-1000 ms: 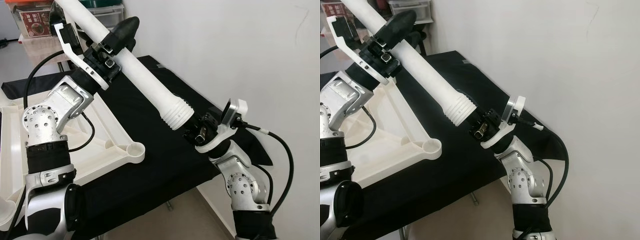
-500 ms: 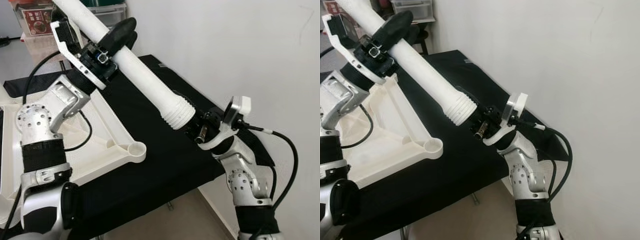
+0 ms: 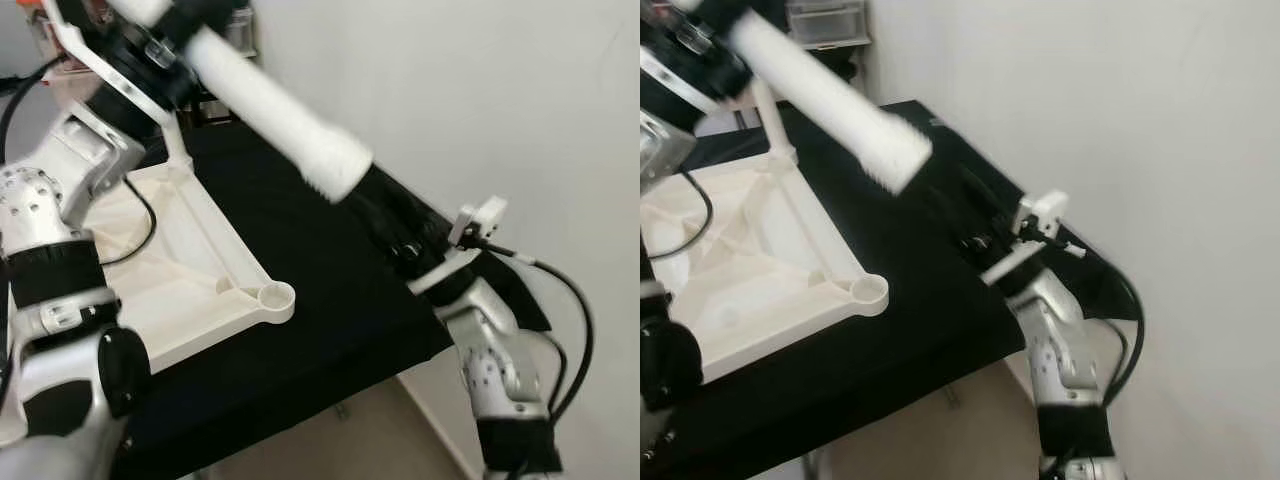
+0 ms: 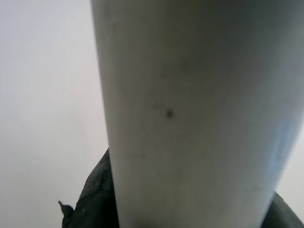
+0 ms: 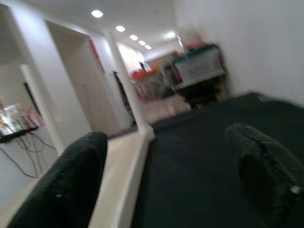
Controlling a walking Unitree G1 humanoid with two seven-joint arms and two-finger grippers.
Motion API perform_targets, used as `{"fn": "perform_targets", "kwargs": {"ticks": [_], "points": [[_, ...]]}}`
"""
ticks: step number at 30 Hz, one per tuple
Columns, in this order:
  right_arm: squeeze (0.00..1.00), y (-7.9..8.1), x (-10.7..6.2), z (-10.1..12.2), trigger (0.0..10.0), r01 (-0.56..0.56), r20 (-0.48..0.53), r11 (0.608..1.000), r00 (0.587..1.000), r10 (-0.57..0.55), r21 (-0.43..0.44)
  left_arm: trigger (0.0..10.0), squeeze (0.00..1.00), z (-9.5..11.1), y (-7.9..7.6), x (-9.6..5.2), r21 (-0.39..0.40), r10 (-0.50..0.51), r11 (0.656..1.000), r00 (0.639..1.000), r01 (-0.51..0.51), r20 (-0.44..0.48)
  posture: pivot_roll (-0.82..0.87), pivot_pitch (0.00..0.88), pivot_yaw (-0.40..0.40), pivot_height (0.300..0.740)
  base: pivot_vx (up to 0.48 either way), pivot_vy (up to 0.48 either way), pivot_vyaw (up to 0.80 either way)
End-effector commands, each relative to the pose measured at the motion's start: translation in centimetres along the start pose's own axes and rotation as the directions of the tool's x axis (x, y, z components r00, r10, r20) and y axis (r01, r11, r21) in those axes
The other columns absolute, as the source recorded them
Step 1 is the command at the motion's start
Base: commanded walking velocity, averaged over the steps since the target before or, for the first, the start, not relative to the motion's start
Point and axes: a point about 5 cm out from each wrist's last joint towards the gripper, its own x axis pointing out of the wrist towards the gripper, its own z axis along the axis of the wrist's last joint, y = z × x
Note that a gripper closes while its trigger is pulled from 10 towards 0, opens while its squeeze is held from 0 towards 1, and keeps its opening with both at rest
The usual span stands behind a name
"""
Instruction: Building children table
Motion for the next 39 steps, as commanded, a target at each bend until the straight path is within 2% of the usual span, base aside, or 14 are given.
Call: {"fn": "perform_targets", "kwargs": {"ticks": [1,7,15,20,22,24,26,28,30,34,35,37,38,39], "points": [[1.00,0.2,-0.4,0.0,10.0,0.037,0.004,0.999,0.999,-0.037,-0.024,0.0,0.00,1.3,-0.6,0.1,0.055,-0.021,0.998,0.999,0.019,0.030,0.06,0.054,-0.037,0.740,0.000,0.000,0.00],[1.00,0.7,-1.3,0.1,10.0,-0.107,-0.101,0.982,0.991,0.092,-0.154,0.0,0.00,1.2,-0.2,0.0,0.181,0.026,0.983,0.999,-0.019,-0.036,0.04,0.050,-0.039,0.740,0.000,0.000,0.00],[1.00,2.2,-0.8,2.4,10.0,-0.423,-0.271,0.851,0.898,0.347,-0.310,0.0,0.00,-3.8,2.0,-0.7,0.373,0.109,0.928,0.938,0.023,-0.328,0.04,0.055,-0.032,0.740,0.000,0.000,0.00],[1.00,4.4,-0.1,3.9,10.0,-0.683,-0.405,0.668,0.723,0.560,-0.296,0.0,0.00,-7.7,1.5,-1.0,0.386,0.004,0.886,0.829,0.256,-0.559,0.06,0.058,-0.030,0.740,0.000,0.000,0.00],[1.00,4.4,-0.1,3.9,10.0,-0.683,-0.405,0.668,0.723,0.560,-0.296,0.0,0.00,-7.7,1.5,-1.0,0.386,0.004,0.886,0.829,0.256,-0.559,0.06,0.058,-0.030,0.740,0.000,0.000,0.00],[1.00,4.9,0.7,3.8,10.0,-0.739,-0.457,0.603,0.666,0.589,-0.299,0.0,0.00,-8.8,0.6,-1.2,0.316,-0.103,0.866,0.756,0.388,-0.647,0.06,0.062,-0.034,0.740,0.000,0.000,0.00],[1.00,4.9,0.7,3.8,10.0,-0.739,-0.457,0.603,0.666,0.589,-0.299,0.0,0.00,-8.8,0.6,-1.2,0.316,-0.103,0.866,0.756,0.388,-0.647,0.06,0.062,-0.034,0.740,0.000,0.000,0.00],[1.00,5.1,1.2,3.7,10.0,-0.763,-0.483,0.578,0.638,0.600,-0.291,0.0,0.00,-9.3,0.1,-1.4,0.265,-0.161,0.847,0.698,0.460,-0.698,0.06,0.065,-0.034,0.740,0.000,0.000,0.00],[0.97,5.7,2.3,3.6,10.0,-0.786,-0.496,0.552,0.610,0.618,-0.278,0.0,0.00,-10.0,-0.6,-2.3,0.168,-0.245,0.801,0.571,0.575,-0.784,0.06,0.067,-0.033,0.740,0.000,0.000,0.00],[0.97,5.9,2.8,3.8,10.0,-0.789,-0.484,0.552,0.607,0.631,-0.271,0.0,0.00,-10.4,-0.8,-2.8,0.138,-0.260,0.782,0.519,0.608,-0.814,0.06,0.070,-0.035,0.740,0.000,0.000,0.00],[0.95,6.3,3.2,4.6,10.0,-0.801,-0.444,0.547,0.593,0.671,-0.243,5.3,0.00,-11.2,-0.4,-3.5,0.131,-0.242,0.753,0.458,0.645,-0.855,0.06,0.072,-0.032,0.740,0.000,0.000,0.00],[0.95,6.4,3.2,4.9,10.0,-0.806,-0.435,0.542,0.587,0.683,-0.236,5.3,0.00,-11.4,-0.3,-3.6,0.136,-0.232,0.745,0.445,0.653,-0.865,0.06,0.072,-0.032,0.740,0.000,0.000,0.00],[0.95,6.5,3.1,5.0,10.0,-0.815,-0.426,0.534,0.576,0.698,-0.225,10.0,0.00,-11.5,0.0,-3.7,0.149,-0.218,0.737,0.441,0.659,-0.871,0.06,0.073,-0.033,0.740,0.000,0.000,0.00],[0.94,6.6,3.0,5.1,10.0,-0.820,-0.419,0.530,0.567,0.709,-0.215,10.0,0.00,-11.6,0.1,-3.7,0.162,-0.206,0.734,0.443,0.660,-0.872,0.06,0.074,-0.033,0.740,0.000,0.000,0.00]]}}
